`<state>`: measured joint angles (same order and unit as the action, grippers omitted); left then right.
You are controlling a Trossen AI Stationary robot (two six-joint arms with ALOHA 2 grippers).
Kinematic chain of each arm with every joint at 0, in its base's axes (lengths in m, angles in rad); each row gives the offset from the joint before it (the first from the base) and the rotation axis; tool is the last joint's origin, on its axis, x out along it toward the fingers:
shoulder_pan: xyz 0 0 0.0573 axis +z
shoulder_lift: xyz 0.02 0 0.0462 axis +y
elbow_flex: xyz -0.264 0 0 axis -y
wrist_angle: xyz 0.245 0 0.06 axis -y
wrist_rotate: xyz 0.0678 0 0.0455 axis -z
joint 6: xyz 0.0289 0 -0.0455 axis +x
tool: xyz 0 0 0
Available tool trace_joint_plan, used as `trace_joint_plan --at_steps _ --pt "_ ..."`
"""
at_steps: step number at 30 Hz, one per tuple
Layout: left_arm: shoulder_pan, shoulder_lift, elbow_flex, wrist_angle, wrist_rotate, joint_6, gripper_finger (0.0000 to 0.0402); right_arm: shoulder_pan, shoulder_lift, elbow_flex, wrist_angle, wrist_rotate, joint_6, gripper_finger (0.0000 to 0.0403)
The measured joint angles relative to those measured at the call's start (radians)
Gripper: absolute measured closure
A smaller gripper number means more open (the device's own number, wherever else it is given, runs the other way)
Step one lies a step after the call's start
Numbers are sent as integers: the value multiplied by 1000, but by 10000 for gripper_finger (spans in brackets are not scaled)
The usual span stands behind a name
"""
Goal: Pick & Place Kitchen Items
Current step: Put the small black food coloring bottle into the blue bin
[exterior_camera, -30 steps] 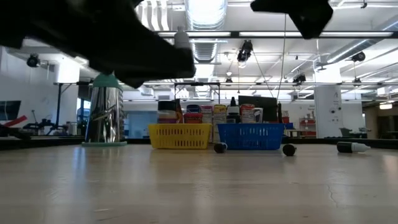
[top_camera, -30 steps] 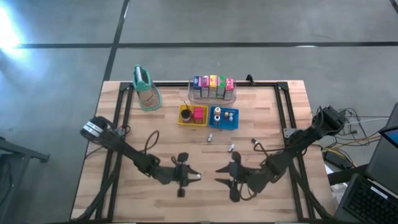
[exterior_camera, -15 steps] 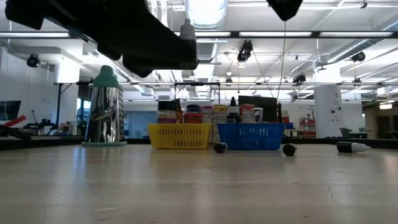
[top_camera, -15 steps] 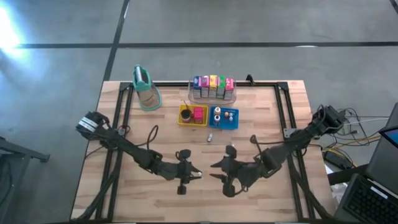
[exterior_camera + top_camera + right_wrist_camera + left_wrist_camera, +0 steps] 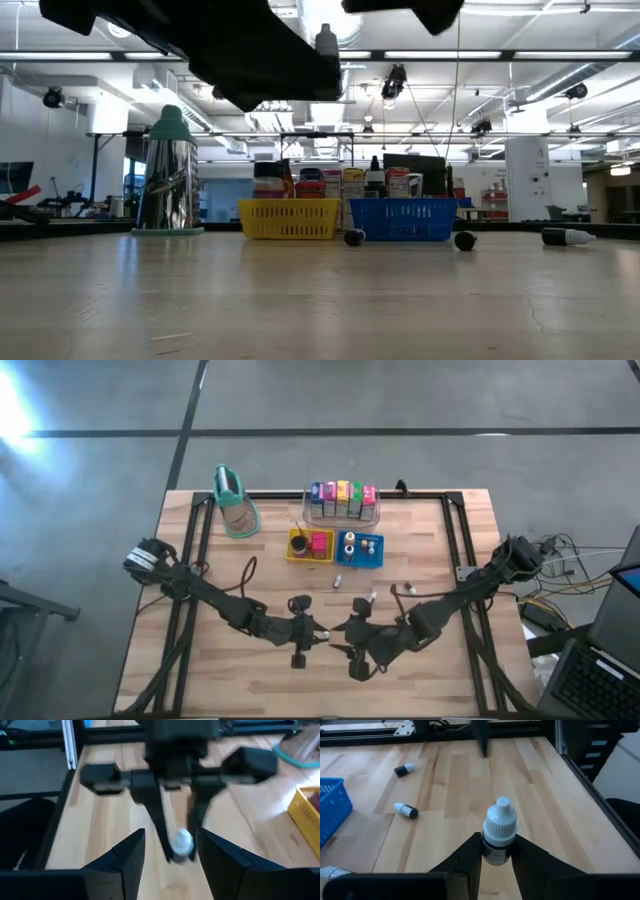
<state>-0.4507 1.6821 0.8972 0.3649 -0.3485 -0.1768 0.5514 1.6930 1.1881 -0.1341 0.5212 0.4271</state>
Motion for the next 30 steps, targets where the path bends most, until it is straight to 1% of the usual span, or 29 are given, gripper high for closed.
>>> trace_joint_plan --at_steps 3,8,13,16,20,24,27,30 --pt "0 0 0 0 0 0 300 -2 18 27 -34 0 -18 223" --pt "0 0 0 1 0 0 300 -8 42 55 -30 -6 -34 221" --pt "0 0 1 6 0 1 300 -13 43 48 -35 -6 -22 232" --pt "0 0 10 11 0 31 300 -17 43 47 -36 -6 -21 235" --pt "2 0 26 28 0 69 300 -25 43 45 -35 -6 -19 235" --pt "2 0 28 27 0 76 300 -26 43 45 -35 -6 -19 232" --pt "2 0 28 27 0 76 300 -26 43 45 -36 -6 -24 239" --pt "2 0 28 27 0 76 300 -26 43 45 -35 -6 -24 256"
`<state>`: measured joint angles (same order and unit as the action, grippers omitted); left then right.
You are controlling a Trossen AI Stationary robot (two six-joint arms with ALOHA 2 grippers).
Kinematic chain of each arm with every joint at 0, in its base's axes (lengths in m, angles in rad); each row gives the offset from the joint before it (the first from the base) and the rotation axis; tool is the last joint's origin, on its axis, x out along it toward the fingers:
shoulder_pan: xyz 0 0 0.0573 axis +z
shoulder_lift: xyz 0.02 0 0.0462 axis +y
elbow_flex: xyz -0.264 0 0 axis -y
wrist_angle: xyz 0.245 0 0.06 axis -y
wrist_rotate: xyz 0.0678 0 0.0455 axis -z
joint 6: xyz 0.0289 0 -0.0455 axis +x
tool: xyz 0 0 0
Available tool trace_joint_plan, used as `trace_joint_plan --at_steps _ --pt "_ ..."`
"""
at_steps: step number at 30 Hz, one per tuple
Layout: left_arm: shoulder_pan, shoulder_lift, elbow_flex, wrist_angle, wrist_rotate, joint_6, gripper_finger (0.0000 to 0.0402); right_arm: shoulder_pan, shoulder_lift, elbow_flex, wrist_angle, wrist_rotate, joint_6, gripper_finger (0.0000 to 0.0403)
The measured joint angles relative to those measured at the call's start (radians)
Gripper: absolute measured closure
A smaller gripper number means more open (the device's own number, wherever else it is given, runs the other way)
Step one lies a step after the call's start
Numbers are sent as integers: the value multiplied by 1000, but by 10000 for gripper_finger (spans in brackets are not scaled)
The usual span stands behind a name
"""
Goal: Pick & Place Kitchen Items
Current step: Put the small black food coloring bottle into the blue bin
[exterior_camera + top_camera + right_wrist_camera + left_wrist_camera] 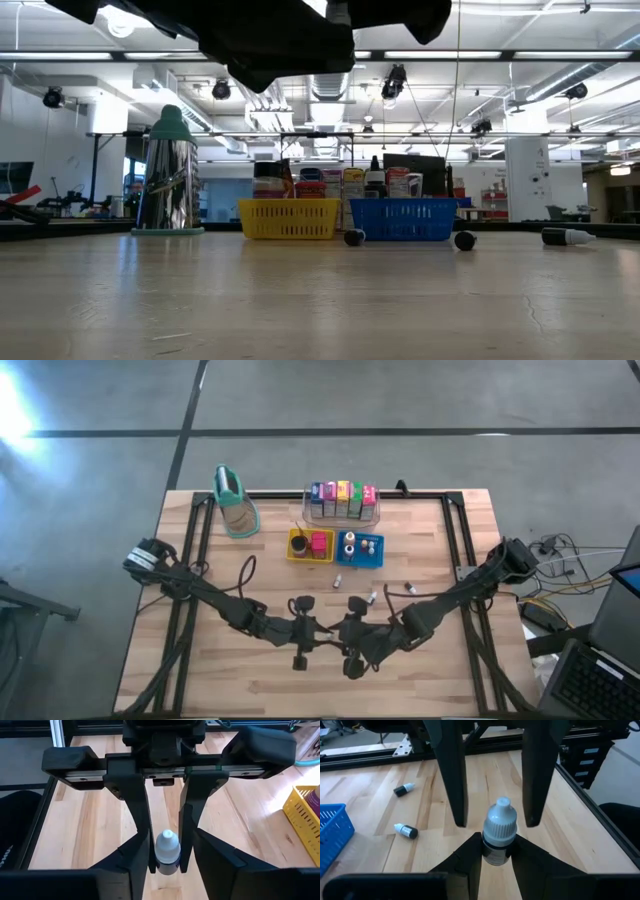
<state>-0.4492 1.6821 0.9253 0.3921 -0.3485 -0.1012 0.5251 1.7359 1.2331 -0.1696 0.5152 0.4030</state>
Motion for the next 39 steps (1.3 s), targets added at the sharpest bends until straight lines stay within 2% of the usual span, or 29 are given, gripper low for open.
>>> trace_joint_plan --at_steps 14,24,29,35,39 --pt "1 0 0 8 0 1 300 0 0 0 -8 1 -4 353" --pt "2 1 0 8 -1 10 296 0 -1 0 -30 3 -4 346" --pt "0 -3 0 -30 0 31 251 -1 -4 11 -100 -1 7 352" --pt "0 -50 0 -143 0 38 181 -1 -13 66 -278 0 127 354" --pt "0 -98 0 -232 -19 18 162 0 -13 72 -342 0 169 350"
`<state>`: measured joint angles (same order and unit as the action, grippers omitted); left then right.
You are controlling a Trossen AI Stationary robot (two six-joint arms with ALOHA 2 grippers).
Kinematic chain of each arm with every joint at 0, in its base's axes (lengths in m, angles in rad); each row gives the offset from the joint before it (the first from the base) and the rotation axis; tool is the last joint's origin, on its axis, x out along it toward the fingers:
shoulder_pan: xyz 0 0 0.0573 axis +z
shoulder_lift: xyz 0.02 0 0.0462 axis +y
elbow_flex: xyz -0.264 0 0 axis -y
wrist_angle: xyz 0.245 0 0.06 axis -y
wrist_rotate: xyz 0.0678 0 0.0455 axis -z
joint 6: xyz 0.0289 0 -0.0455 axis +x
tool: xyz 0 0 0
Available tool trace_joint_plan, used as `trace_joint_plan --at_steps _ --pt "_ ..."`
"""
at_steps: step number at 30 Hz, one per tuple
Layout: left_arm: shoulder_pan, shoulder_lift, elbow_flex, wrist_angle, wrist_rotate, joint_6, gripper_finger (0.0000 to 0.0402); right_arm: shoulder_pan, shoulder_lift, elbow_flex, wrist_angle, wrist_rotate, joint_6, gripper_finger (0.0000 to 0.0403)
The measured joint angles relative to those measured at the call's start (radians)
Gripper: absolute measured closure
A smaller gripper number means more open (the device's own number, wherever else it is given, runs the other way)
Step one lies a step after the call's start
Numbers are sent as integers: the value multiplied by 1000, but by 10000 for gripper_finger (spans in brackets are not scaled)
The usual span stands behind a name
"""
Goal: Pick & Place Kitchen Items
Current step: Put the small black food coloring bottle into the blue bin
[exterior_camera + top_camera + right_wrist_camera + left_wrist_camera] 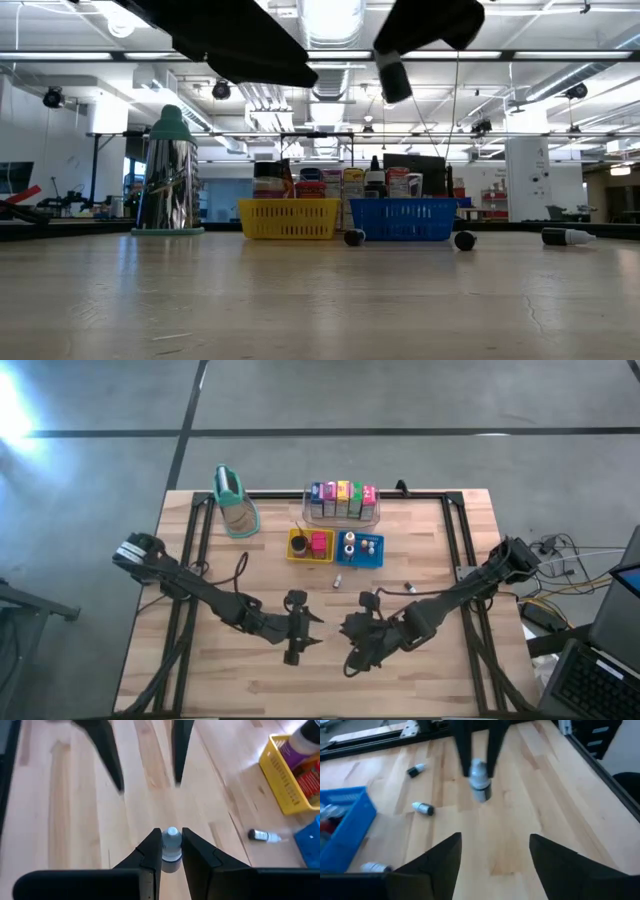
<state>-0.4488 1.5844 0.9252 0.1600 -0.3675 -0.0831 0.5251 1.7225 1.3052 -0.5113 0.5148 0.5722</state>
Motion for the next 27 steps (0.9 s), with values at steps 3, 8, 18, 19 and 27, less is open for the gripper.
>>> trace_joint_plan --at_steps 3,8,18,19,27 --pt "0 -40 -19 -21 -71 -25 160 0 -1 0 -15 5 1 354" --pt "1 -110 -100 1 -166 -65 163 0 -3 -2 -18 11 -13 355" --pt "0 -225 -257 185 -166 -44 163 -55 -41 -74 -75 68 3 351" --pt "0 -234 -267 192 -166 -43 163 -67 -50 -91 -71 67 5 353" --pt "0 -263 -292 200 -166 -47 163 -181 -161 -289 84 29 -9 346"
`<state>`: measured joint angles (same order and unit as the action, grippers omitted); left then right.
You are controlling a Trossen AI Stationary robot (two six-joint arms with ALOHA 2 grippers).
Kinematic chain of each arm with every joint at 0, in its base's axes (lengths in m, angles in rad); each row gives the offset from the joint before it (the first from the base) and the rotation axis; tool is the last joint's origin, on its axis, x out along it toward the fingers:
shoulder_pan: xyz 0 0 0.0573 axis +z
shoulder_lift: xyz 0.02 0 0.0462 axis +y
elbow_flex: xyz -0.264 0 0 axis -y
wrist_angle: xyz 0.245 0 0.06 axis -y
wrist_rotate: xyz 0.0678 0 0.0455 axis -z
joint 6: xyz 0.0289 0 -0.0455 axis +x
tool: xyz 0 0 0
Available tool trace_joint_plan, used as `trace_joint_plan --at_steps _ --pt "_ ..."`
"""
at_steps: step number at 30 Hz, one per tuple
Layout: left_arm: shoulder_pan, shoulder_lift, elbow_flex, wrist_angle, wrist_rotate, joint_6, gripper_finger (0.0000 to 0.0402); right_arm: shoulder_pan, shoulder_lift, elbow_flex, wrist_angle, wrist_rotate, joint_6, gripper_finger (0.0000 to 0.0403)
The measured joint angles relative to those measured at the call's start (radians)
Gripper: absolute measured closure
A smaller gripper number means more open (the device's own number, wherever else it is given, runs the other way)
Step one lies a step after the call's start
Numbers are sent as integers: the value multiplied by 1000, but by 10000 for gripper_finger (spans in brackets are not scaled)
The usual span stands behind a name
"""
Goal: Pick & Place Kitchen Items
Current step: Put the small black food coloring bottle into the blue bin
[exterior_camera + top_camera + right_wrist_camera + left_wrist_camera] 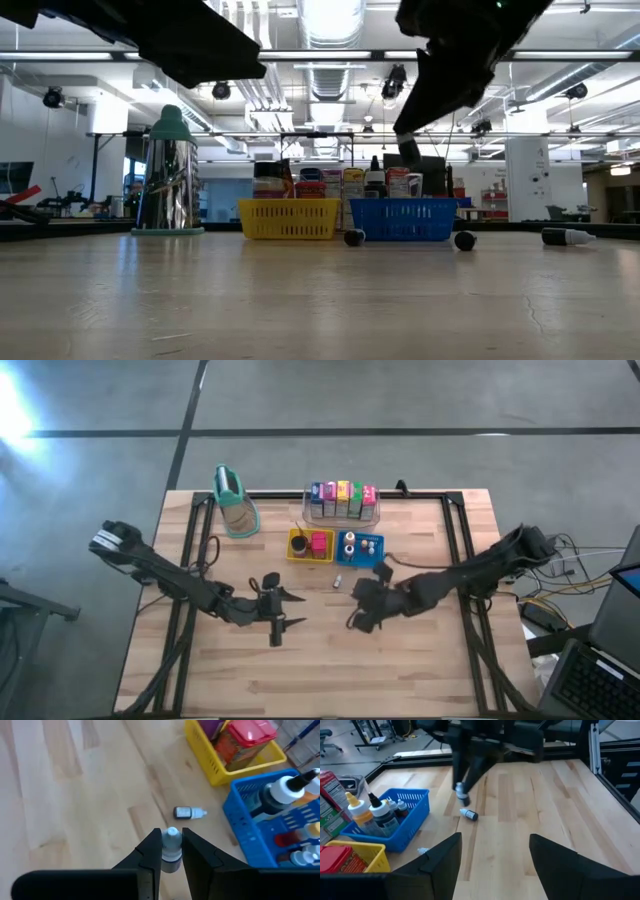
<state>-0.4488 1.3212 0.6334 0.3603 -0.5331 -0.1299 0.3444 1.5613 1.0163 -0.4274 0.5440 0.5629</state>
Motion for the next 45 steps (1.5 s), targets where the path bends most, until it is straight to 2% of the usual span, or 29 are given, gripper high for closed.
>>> trace_joint_plan --at_steps 8,14,22,27,34,45 --pt "1 0 0 0 -2 0 163 -109 -150 -267 385 6 -114 351" --pt "2 -1 0 25 -3 2 164 -202 -196 -382 504 61 -123 347" --pt "1 -2 0 23 -4 0 165 -281 -147 -423 643 70 -178 349" --pt "1 -6 0 28 -4 -1 165 -287 -131 -482 762 149 -188 346" --pt "1 -7 0 35 -4 0 165 -290 -125 -535 880 167 -166 349" --pt "1 -7 0 35 -4 0 165 -340 18 -483 880 167 -113 345"
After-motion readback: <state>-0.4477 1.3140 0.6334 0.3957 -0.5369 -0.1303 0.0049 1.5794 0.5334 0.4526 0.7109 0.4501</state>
